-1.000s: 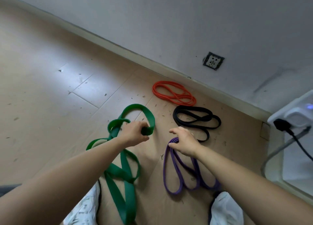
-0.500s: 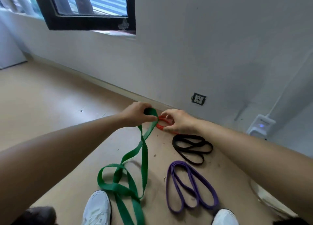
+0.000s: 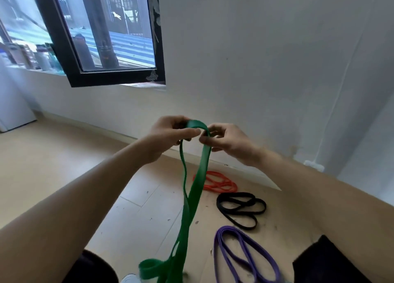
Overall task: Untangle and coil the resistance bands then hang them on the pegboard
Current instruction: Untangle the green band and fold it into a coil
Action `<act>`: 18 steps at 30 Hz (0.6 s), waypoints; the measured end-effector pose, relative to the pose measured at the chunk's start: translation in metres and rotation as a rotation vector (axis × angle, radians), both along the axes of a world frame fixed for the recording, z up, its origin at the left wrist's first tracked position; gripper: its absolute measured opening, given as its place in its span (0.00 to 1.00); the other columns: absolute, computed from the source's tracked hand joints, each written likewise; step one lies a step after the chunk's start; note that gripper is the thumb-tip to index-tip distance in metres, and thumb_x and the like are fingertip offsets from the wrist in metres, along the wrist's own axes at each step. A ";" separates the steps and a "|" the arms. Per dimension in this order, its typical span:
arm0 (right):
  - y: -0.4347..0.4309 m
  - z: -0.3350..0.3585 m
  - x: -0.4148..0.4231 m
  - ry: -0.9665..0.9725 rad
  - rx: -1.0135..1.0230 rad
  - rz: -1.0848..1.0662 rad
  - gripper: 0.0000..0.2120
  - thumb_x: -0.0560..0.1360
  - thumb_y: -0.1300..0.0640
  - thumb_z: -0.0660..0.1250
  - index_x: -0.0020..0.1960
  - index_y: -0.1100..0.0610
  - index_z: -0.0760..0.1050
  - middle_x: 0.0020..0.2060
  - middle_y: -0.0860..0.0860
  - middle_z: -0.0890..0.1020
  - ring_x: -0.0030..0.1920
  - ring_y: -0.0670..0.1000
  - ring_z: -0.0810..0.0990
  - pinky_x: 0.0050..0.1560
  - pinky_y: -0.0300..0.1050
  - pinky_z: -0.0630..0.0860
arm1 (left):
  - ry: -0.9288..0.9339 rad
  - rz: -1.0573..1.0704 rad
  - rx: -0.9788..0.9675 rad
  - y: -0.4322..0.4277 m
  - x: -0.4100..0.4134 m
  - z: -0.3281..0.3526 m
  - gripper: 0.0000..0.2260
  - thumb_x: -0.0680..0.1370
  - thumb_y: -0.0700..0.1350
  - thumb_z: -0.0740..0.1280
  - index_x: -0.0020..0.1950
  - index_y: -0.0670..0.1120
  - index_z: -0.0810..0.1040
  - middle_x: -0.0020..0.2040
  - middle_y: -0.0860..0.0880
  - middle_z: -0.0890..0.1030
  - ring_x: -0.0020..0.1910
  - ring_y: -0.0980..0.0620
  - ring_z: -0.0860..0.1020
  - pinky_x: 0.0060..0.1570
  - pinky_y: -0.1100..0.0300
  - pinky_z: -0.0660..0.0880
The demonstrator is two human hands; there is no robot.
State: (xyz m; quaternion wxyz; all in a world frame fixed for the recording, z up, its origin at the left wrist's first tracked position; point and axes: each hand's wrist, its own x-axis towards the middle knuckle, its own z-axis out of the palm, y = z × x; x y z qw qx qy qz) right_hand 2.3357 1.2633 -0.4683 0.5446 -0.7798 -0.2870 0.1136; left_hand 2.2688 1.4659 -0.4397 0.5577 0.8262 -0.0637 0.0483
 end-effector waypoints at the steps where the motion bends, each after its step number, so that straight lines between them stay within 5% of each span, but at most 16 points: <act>1: -0.001 -0.003 0.000 0.003 -0.015 0.003 0.14 0.73 0.51 0.76 0.55 0.57 0.82 0.48 0.53 0.83 0.49 0.51 0.82 0.54 0.51 0.79 | -0.010 0.011 0.011 -0.001 -0.001 -0.002 0.09 0.75 0.46 0.75 0.55 0.47 0.84 0.43 0.48 0.83 0.44 0.52 0.81 0.49 0.53 0.76; 7: -0.002 -0.008 -0.009 0.132 0.052 0.127 0.24 0.72 0.55 0.78 0.67 0.52 0.77 0.58 0.53 0.83 0.59 0.52 0.82 0.63 0.51 0.79 | -0.077 0.068 -0.114 -0.011 0.001 -0.007 0.09 0.75 0.45 0.76 0.54 0.45 0.85 0.47 0.44 0.86 0.48 0.47 0.84 0.53 0.49 0.80; 14: 0.019 -0.014 -0.032 0.058 0.058 0.037 0.25 0.73 0.58 0.77 0.67 0.54 0.73 0.58 0.52 0.82 0.56 0.45 0.81 0.47 0.29 0.78 | -0.022 0.246 -0.438 -0.024 0.007 -0.002 0.16 0.71 0.47 0.79 0.53 0.41 0.84 0.43 0.48 0.84 0.45 0.51 0.84 0.48 0.56 0.82; 18: 0.033 -0.026 -0.034 0.076 0.156 -0.017 0.19 0.76 0.61 0.73 0.65 0.60 0.74 0.55 0.56 0.84 0.56 0.52 0.84 0.54 0.40 0.82 | 0.031 0.290 -0.582 -0.025 0.008 0.001 0.20 0.70 0.46 0.80 0.56 0.37 0.82 0.41 0.49 0.85 0.44 0.50 0.85 0.44 0.61 0.81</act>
